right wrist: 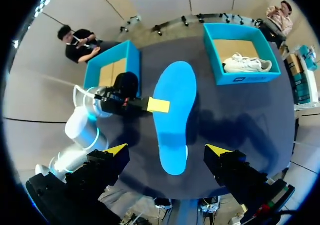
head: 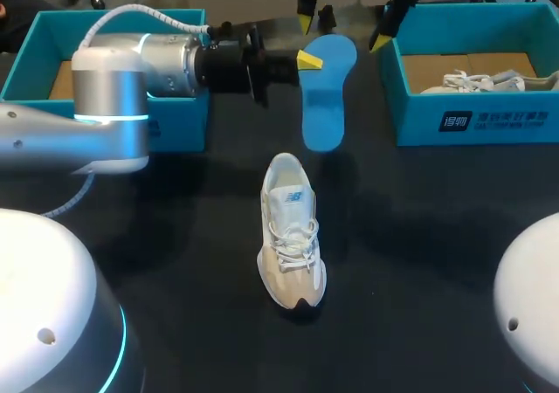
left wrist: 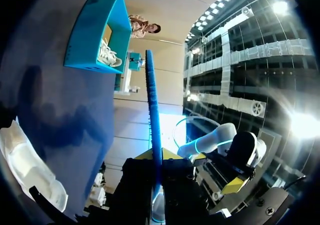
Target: Take the shoe out of the shoebox, open the shoe tongue, remove and reinsert the insole, then place the shoe into the shoebox
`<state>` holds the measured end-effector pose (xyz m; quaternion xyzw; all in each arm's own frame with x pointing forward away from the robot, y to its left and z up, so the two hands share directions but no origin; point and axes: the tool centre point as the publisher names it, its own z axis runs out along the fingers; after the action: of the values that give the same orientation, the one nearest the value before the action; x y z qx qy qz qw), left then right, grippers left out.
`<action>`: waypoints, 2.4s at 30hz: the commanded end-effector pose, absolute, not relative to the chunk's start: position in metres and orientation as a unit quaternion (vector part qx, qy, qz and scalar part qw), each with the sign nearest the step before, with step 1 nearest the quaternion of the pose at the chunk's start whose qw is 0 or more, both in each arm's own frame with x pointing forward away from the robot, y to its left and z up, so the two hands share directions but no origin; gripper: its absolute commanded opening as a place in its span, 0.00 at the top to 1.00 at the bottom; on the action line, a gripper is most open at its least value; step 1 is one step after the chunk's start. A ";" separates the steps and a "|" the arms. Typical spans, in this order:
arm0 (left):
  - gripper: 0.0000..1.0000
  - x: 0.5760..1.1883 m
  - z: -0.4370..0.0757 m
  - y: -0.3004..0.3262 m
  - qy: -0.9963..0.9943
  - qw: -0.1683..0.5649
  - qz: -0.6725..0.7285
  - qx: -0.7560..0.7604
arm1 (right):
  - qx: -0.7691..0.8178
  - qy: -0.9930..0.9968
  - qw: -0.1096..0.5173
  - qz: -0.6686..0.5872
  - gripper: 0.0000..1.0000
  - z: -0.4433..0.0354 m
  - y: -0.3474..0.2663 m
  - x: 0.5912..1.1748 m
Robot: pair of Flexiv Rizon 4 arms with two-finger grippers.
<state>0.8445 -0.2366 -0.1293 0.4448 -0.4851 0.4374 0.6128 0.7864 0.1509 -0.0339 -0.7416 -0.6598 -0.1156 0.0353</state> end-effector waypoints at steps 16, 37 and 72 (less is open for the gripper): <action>1.00 0.842 -0.127 -0.239 -0.486 0.611 0.437 0.447 | -0.757 -0.650 -0.046 -0.041 0.00 -0.042 0.160 0.800; 1.00 0.842 -0.130 -0.239 -0.488 0.608 0.438 0.447 | -0.765 -0.638 -0.010 -0.086 0.00 -0.051 0.146 0.798; 1.00 0.838 -0.132 -0.217 -0.495 0.601 0.451 0.436 | -0.712 -0.622 0.132 -0.298 0.00 -0.070 0.100 0.795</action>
<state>0.8409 -0.2184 -0.1335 0.4333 -0.4951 0.4508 0.6032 0.7929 0.1051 -0.0632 -0.7481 -0.6303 -0.2026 0.0447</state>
